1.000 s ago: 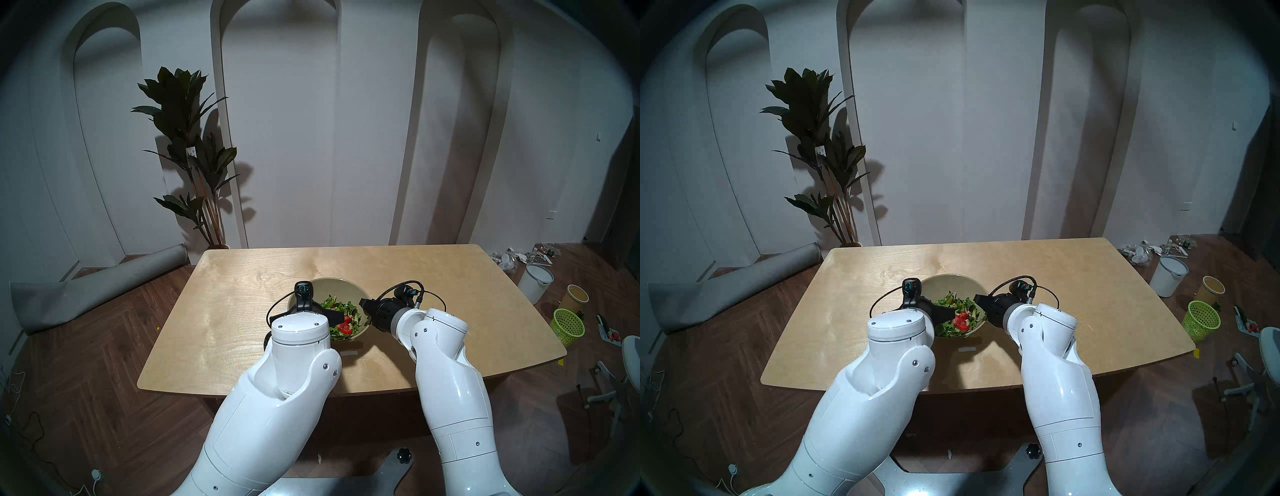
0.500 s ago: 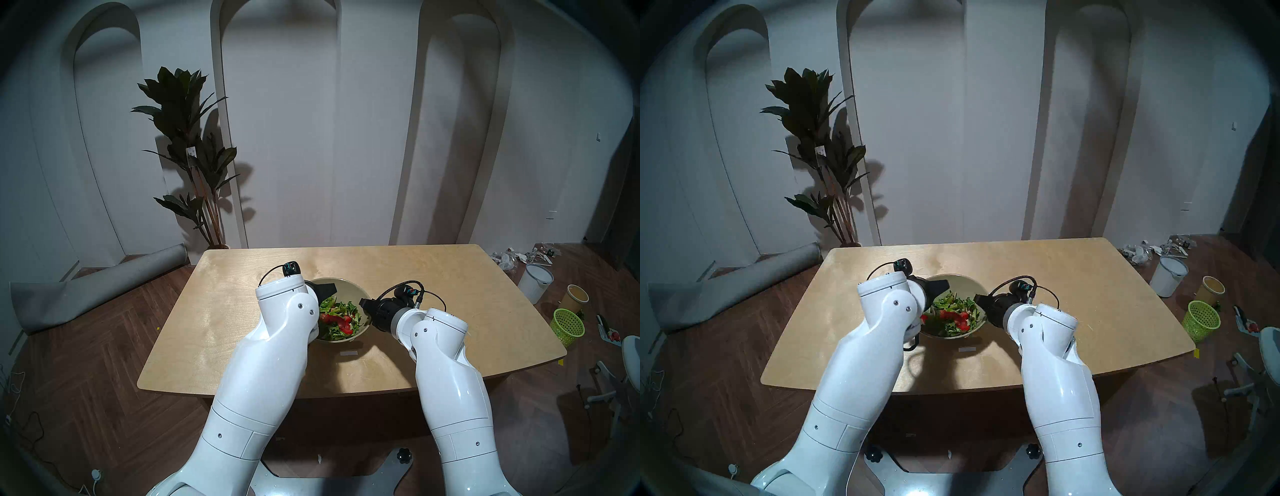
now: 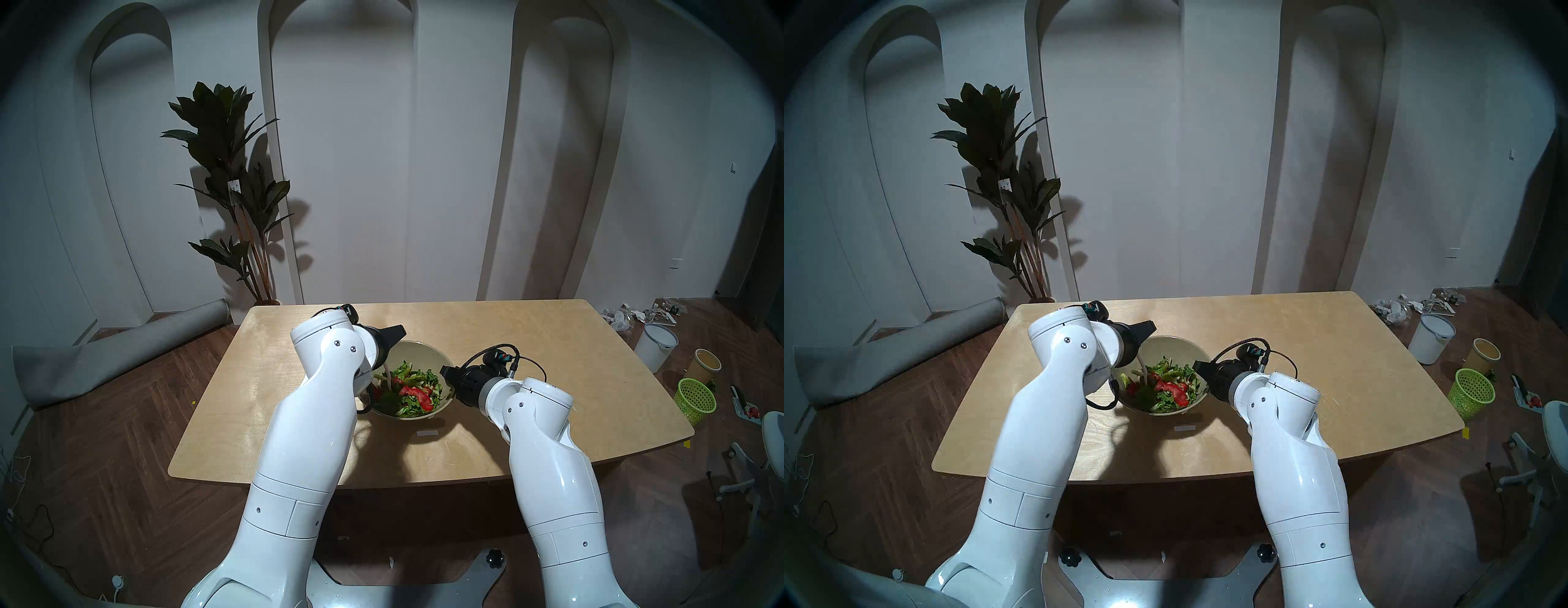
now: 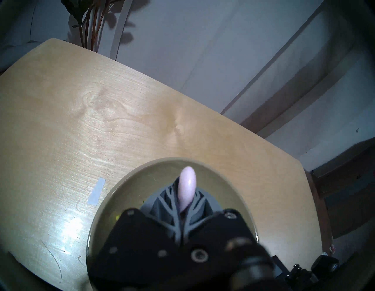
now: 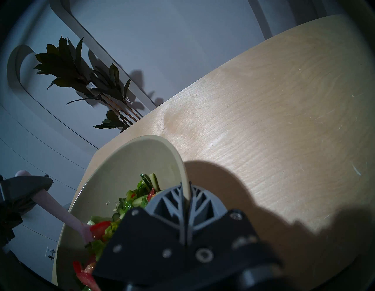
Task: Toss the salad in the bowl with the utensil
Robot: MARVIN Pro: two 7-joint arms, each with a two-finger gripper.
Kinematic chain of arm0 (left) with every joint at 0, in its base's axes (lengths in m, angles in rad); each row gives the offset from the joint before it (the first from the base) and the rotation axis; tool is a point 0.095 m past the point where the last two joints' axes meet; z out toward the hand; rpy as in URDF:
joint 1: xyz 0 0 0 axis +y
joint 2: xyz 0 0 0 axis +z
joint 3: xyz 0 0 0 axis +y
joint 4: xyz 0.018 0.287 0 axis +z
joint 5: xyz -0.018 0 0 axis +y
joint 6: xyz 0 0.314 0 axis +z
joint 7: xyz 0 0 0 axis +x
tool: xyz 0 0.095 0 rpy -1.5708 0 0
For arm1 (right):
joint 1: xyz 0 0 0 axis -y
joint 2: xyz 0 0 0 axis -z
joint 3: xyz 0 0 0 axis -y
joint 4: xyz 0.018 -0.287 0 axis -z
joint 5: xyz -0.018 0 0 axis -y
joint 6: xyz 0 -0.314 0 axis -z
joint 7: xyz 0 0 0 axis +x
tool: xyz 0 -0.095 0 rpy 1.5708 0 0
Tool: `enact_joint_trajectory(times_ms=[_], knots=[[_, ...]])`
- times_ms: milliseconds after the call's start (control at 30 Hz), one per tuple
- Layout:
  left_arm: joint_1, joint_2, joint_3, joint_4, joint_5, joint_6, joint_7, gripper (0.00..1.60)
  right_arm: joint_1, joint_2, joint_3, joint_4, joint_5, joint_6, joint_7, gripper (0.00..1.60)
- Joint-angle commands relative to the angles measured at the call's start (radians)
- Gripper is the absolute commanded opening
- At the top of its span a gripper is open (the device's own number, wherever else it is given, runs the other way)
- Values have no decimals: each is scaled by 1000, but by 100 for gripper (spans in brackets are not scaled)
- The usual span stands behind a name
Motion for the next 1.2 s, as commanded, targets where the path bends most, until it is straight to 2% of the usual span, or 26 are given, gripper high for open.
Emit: enact_joint_trajectory(times_ms=[0,267,300,367,400,533,667,833,900,1100,1167], knots=[[-61,-30,-12,-62,-22,15,6,0,8,0,0,-23,2,-1,2,0],[-44,-25,-3,-131,-39,50,10,0,8,-1,0,-24,2,0,2,0],[-38,3,21,-146,-17,41,-12,0,8,-1,0,-24,2,0,2,0],[-23,12,31,-159,-22,58,-20,0,7,-1,0,-24,2,0,2,0],[-16,58,78,-169,26,41,-47,0,8,-1,0,-24,2,0,2,0],[32,110,132,-180,51,45,-107,0,8,-1,0,-23,2,-1,2,0],[73,154,186,-199,117,58,-147,0,8,0,0,-23,2,-1,2,0],[124,228,229,-233,184,8,-210,0,8,-1,0,-23,2,-1,2,0],[147,244,226,-257,215,-7,-245,0,8,-1,0,-24,2,0,2,0],[188,328,240,-298,234,-66,-328,0,7,-1,0,-24,2,0,2,0],[200,343,247,-293,263,-83,-353,0,7,-1,0,-24,2,0,2,0]])
